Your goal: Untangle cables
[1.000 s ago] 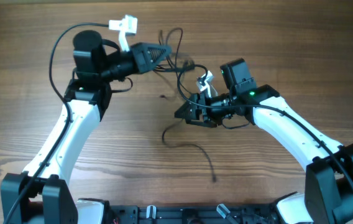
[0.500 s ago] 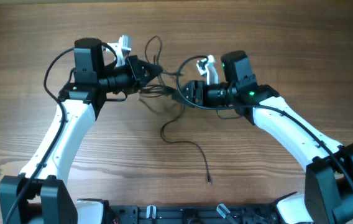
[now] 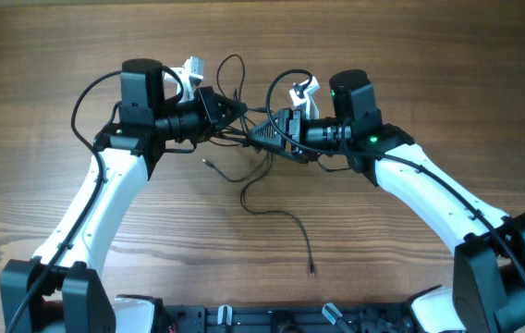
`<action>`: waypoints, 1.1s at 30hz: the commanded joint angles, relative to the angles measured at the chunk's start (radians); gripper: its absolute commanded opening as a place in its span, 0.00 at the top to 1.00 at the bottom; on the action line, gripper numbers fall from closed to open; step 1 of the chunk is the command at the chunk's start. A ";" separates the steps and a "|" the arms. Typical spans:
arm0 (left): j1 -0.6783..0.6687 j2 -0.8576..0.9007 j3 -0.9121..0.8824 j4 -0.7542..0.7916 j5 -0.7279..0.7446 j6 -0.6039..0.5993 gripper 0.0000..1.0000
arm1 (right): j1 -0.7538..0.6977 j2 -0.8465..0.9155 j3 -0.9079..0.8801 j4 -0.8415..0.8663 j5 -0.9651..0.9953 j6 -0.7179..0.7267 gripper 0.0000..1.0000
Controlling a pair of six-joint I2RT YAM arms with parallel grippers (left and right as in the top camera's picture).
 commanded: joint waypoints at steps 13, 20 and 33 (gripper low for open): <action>-0.024 -0.022 0.006 0.066 -0.047 -0.272 0.96 | 0.013 0.012 0.003 0.009 0.069 0.381 0.35; -0.042 -0.022 0.006 0.054 -0.051 -0.272 0.96 | 0.013 0.012 0.003 0.043 0.116 0.443 0.66; -0.041 -0.022 0.006 0.036 0.013 -0.401 0.96 | 0.013 0.012 0.003 -0.027 0.348 0.438 0.79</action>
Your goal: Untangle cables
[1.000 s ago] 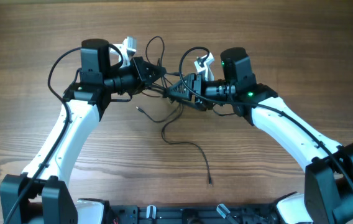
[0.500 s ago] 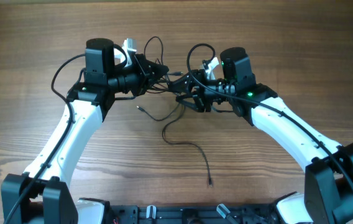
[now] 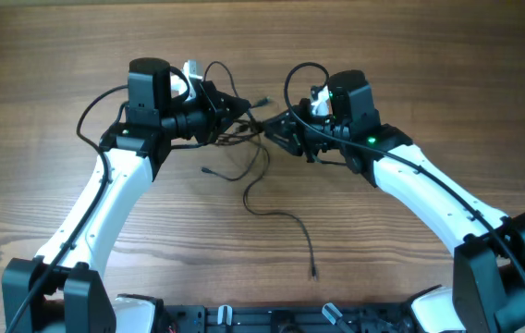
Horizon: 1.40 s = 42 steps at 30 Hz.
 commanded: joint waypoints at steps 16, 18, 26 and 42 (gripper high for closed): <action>-0.001 -0.022 0.006 -0.068 -0.083 0.043 0.96 | 0.003 0.012 0.003 0.001 -0.032 -0.110 0.96; 0.011 -0.022 0.006 -0.116 -0.171 0.120 0.96 | 0.003 0.012 0.003 -0.113 0.009 -0.205 0.96; 0.146 -0.022 0.006 -0.286 -0.279 0.247 0.96 | -0.036 0.012 0.003 -0.572 0.538 -0.362 0.96; 0.076 -0.022 0.006 -0.278 -0.129 0.243 0.96 | -0.041 0.012 0.003 -0.117 -0.114 -0.593 0.44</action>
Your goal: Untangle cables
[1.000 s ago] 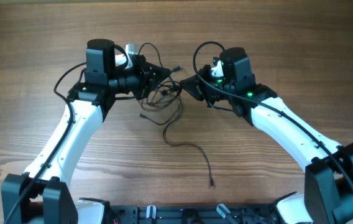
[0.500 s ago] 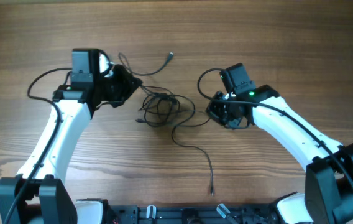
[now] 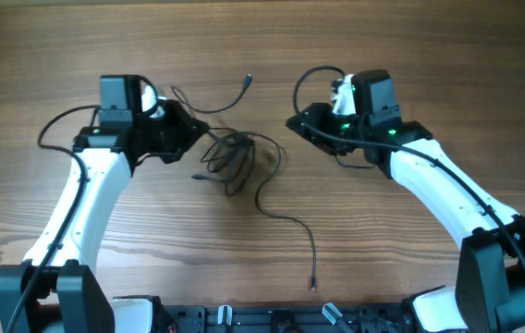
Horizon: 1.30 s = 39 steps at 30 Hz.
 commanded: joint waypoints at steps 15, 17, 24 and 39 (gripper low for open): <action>-0.127 -0.021 0.005 0.206 0.208 -0.038 0.96 | 0.205 0.012 0.003 -0.027 0.034 0.163 0.49; -0.127 -0.021 0.005 0.203 0.242 -0.056 0.96 | 0.205 0.012 0.003 -0.027 0.071 0.214 0.50; -0.127 -0.021 0.005 0.190 0.271 -0.083 0.96 | 0.206 0.012 0.003 -0.001 0.194 0.341 0.74; -0.005 -0.021 0.005 -0.006 0.010 0.097 0.96 | 0.172 0.012 0.003 -0.299 0.488 0.242 0.96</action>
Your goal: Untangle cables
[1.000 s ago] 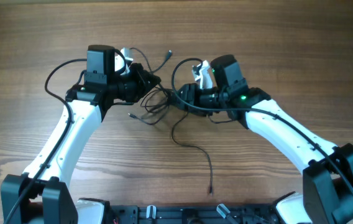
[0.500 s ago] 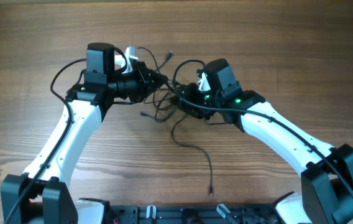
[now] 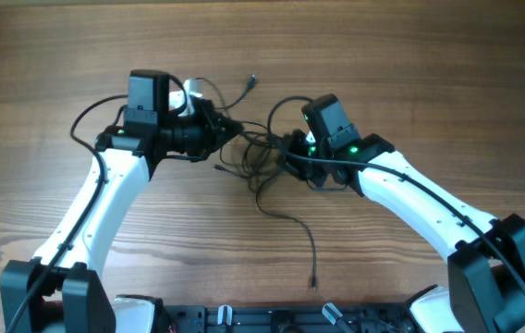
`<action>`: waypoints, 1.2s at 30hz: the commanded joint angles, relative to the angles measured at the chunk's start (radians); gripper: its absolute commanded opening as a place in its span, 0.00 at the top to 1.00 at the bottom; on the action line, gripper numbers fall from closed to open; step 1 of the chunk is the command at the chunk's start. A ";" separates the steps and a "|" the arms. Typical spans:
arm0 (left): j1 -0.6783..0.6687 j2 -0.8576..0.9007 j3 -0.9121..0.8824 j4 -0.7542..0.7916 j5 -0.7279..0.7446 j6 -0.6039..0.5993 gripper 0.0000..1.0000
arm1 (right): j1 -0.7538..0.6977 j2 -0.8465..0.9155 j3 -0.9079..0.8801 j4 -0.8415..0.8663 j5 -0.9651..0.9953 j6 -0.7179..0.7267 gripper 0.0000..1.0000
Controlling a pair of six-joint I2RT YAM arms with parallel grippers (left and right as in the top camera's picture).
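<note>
A bundle of thin black cables (image 3: pixel 255 159) lies tangled at the table's middle. One plug end (image 3: pixel 251 80) sticks out toward the far side. A long tail (image 3: pixel 311 248) trails toward the near edge. My left gripper (image 3: pixel 232 130) is at the bundle's left edge and looks shut on a cable strand. My right gripper (image 3: pixel 284 154) is low at the bundle's right edge, and its jaws look spread with strands around them. The fingertips of both are partly hidden by the wrists.
The wooden table (image 3: pixel 429 55) carries nothing else. Each arm's own black supply cable loops above its wrist, one at the left (image 3: pixel 87 125) and one at the right (image 3: pixel 286 102). The arm bases (image 3: pixel 272 319) sit at the near edge.
My left gripper moved right with the cables, and the bundle now lies nearer the centre. My right gripper came down and left from its place apart and now stands against the tangle.
At first both grippers met over the tangle at the table's centre. Then they stood slightly apart with strands stretched between them. Later the left had drawn the bundle to the left while the right stood clear of it. Now both are at the bundle again.
</note>
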 commanded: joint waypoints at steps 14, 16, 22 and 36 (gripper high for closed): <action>0.342 -0.020 0.004 -0.224 -0.110 0.143 0.91 | -0.094 0.012 0.003 0.200 -0.232 -0.489 0.96; 0.325 -0.020 0.004 -0.239 -0.110 0.198 0.57 | -0.094 0.012 0.003 0.312 -0.424 -0.564 0.96; 0.268 -0.020 0.004 -0.272 -0.113 0.282 0.37 | -0.094 0.012 0.003 0.460 -0.596 -0.575 0.94; 0.035 -0.020 0.004 -0.228 -0.073 0.604 0.40 | -0.094 0.012 0.003 0.584 -0.606 -0.459 0.96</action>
